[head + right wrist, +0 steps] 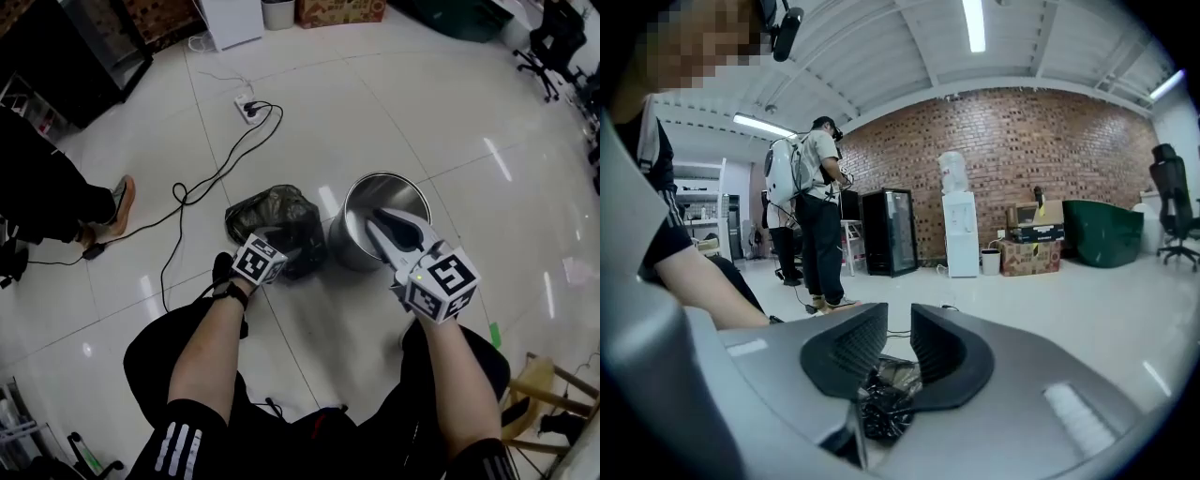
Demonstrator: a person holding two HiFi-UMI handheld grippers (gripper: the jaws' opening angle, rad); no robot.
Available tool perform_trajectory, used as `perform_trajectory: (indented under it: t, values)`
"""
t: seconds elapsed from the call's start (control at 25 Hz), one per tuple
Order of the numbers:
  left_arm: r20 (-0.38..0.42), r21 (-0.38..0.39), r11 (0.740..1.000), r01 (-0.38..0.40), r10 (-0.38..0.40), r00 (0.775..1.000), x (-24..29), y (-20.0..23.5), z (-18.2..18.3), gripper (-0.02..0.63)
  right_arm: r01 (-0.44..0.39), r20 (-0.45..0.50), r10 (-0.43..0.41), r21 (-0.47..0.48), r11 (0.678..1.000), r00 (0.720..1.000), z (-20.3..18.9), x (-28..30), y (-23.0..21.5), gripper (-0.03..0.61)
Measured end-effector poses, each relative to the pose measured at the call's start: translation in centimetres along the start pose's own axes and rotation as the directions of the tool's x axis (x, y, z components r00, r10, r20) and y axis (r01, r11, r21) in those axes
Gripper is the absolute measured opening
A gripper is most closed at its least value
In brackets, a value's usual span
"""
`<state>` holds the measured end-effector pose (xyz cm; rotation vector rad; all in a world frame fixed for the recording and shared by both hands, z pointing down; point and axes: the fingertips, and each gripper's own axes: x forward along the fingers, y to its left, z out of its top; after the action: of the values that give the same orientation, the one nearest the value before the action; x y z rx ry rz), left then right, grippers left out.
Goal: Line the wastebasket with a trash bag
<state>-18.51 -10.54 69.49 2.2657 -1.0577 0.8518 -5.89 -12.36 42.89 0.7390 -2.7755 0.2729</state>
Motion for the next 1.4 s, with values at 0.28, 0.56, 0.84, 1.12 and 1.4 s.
perform_trajectory:
  t: [0.28, 0.56, 0.84, 1.12, 1.4]
  values:
    - [-0.170, -0.059, 0.998, 0.034, -0.043, 0.984, 4.8, 0.1, -8.0, 0.255, -0.024, -0.038, 0.025, 0.025, 0.999, 0.999, -1.3, 1.3, 0.9, 0.086]
    - [-0.201, -0.048, 0.999, -0.006, -0.004, 0.980, 7.3, 2.0, -10.8, 0.207, -0.025, -0.052, 0.026, 0.024, 0.999, 0.998, -1.8, 1.5, 1.2, 0.086]
    - [-0.214, -0.071, 0.996, -0.044, 0.028, 0.976, 7.0, 2.3, -11.1, 0.003, -0.002, -0.025, 0.003, 0.056, 0.998, 1.000, -1.0, 0.3, -0.3, 0.087]
    - [-0.057, -0.104, 0.991, -0.088, 0.082, 0.995, 2.7, 4.0, -5.2, 0.003, 0.009, -0.017, -0.009, 0.021, 1.000, 1.000, -0.4, 0.2, -0.7, 0.087]
    - [0.107, -0.096, 0.986, -0.133, 0.143, 0.984, -4.1, 4.6, 3.7, 0.002, -0.006, 0.042, 0.006, 0.002, 1.000, 0.999, 1.8, -0.8, 0.3, 0.089]
